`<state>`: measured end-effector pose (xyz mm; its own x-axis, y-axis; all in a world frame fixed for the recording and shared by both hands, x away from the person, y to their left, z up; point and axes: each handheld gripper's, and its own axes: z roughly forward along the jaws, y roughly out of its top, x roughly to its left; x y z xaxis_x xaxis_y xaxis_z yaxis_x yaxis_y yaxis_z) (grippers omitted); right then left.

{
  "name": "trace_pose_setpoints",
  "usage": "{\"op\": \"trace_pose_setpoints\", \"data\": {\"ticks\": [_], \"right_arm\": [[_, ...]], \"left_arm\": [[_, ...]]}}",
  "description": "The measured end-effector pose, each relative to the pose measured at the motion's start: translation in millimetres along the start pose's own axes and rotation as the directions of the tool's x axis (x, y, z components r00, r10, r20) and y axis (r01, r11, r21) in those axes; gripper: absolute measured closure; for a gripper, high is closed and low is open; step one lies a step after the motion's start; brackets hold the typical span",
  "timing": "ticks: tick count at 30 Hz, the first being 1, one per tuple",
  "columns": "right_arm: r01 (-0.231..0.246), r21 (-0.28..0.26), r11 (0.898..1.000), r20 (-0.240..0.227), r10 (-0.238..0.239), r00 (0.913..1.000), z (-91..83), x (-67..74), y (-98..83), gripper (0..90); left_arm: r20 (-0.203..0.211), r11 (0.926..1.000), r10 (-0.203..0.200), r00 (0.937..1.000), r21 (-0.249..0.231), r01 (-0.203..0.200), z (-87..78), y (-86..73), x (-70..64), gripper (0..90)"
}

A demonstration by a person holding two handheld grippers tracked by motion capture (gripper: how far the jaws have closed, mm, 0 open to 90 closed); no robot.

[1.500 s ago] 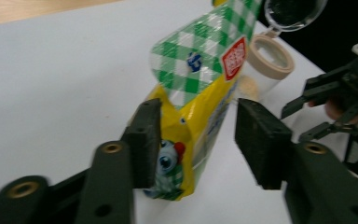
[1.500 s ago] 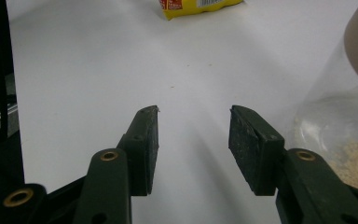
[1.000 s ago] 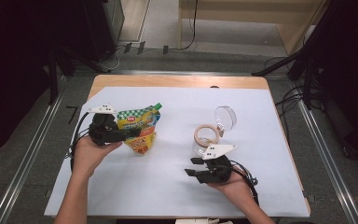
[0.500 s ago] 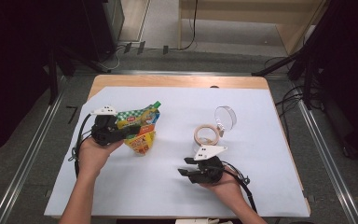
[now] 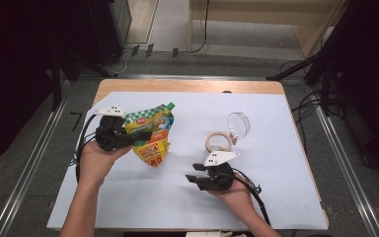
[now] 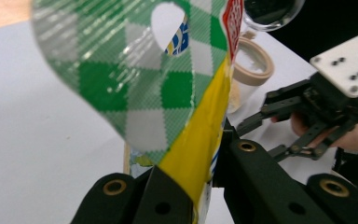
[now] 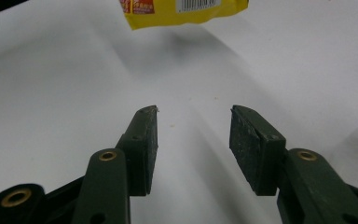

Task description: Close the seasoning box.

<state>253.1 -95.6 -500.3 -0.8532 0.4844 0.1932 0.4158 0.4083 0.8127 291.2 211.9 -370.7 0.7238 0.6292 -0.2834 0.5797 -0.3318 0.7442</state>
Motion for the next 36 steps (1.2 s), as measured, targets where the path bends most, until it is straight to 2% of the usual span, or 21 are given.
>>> {"op": "trace_pose_setpoints", "data": {"ticks": [3, 4, 5, 9, 13, 19, 24, 27, 28, 29, 31, 33, 34, 36], "right_arm": [[0.005, 0.005, 1.000, -0.002, -0.005, 1.0000, 4.5, 0.9, 0.8, 53.2], [-0.010, 0.025, 1.000, -0.002, 0.010, 0.9999, 6.1, 2.0, 0.2, 53.1], [0.010, 0.019, 1.000, 0.005, -0.010, 0.9999, 7.8, 0.7, -0.3, 53.0], [-0.002, 0.026, 1.000, 0.018, 0.001, 0.9998, 12.5, -0.6, -2.1, 51.8], [-0.015, 0.024, 1.000, 0.024, 0.015, 0.9996, 14.5, -2.8, -3.1, 52.4], [0.002, 0.011, 1.000, 0.062, -0.003, 0.9980, 14.9, -2.1, -4.8, 63.5], [-0.005, -0.001, 1.000, 0.082, 0.005, 0.9966, 16.2, -3.7, -7.3, 71.3], [0.003, -0.016, 1.000, 0.099, -0.002, 0.9951, 15.9, -4.5, -7.6, 75.5], [0.014, -0.024, 1.000, 0.110, -0.012, 0.9938, 15.2, -3.5, -7.1, 75.8], [0.030, -0.033, 0.999, 0.115, -0.026, 0.9930, 14.3, -3.0, -6.5, 76.0], [0.056, -0.061, 0.997, 0.098, -0.050, 0.9939, 11.7, 2.3, -5.1, 76.7], [0.116, -0.061, 0.991, 0.113, -0.109, 0.9876, 10.4, 8.8, -4.4, 75.0], [0.141, -0.061, 0.988, 0.112, -0.133, 0.9847, 10.7, 11.5, -4.5, 74.6], [0.157, -0.069, 0.985, 0.094, -0.150, 0.9842, 11.3, 16.5, -4.4, 73.6]], "left_arm": [[0.026, 0.9999, 0.008, 0.9996, 0.014, -0.009, 2.1, 5.3, -9.6, 90.0], [0.029, 0.9997, 0.012, 0.9995, 0.021, -0.012, 2.5, 6.6, -11.5, 90.0], [0.040, 0.9996, 0.006, 0.9992, 0.026, -0.007, 3.4, 8.1, -14.1, 90.0], [0.079, 0.9986, 0.027, 0.9965, 0.044, -0.031, 6.4, 12.2, -24.2, 90.0], [0.099, 0.9961, 0.052, 0.9938, 0.066, -0.059, 10.7, 16.3, -37.1, 90.0], [0.135, 0.9914, 0.088, 0.9870, 0.084, -0.100, 18.6, 20.7, -54.5, 90.0], [0.179, 0.9891, 0.089, 0.9798, 0.100, -0.108, 22.4, 23.3, -65.3, 90.0], [0.215, 0.9889, 0.088, 0.9726, 0.098, -0.111, 24.3, 25.6, -72.3, 90.0], [0.223, 0.9889, 0.088, 0.9709, 0.098, -0.112, 25.3, 26.1, -73.3, 90.0], [0.245, 0.9899, 0.076, 0.9666, 0.098, -0.103, 28.0, 26.8, -74.1, 90.0], [0.239, 0.9915, 0.069, 0.9685, 0.091, -0.093, 29.9, 27.5, -74.9, 90.0], [0.227, 0.9929, 0.060, 0.9721, 0.087, -0.082, 30.2, 27.7, -74.0, 90.0], [0.230, 0.9950, 0.041, 0.9723, 0.079, -0.061, 29.9, 27.4, -72.0, 89.8], [0.230, 0.9972, 0.025, 0.9729, 0.063, -0.041, 29.9, 26.8, -69.8, 89.4]]}}
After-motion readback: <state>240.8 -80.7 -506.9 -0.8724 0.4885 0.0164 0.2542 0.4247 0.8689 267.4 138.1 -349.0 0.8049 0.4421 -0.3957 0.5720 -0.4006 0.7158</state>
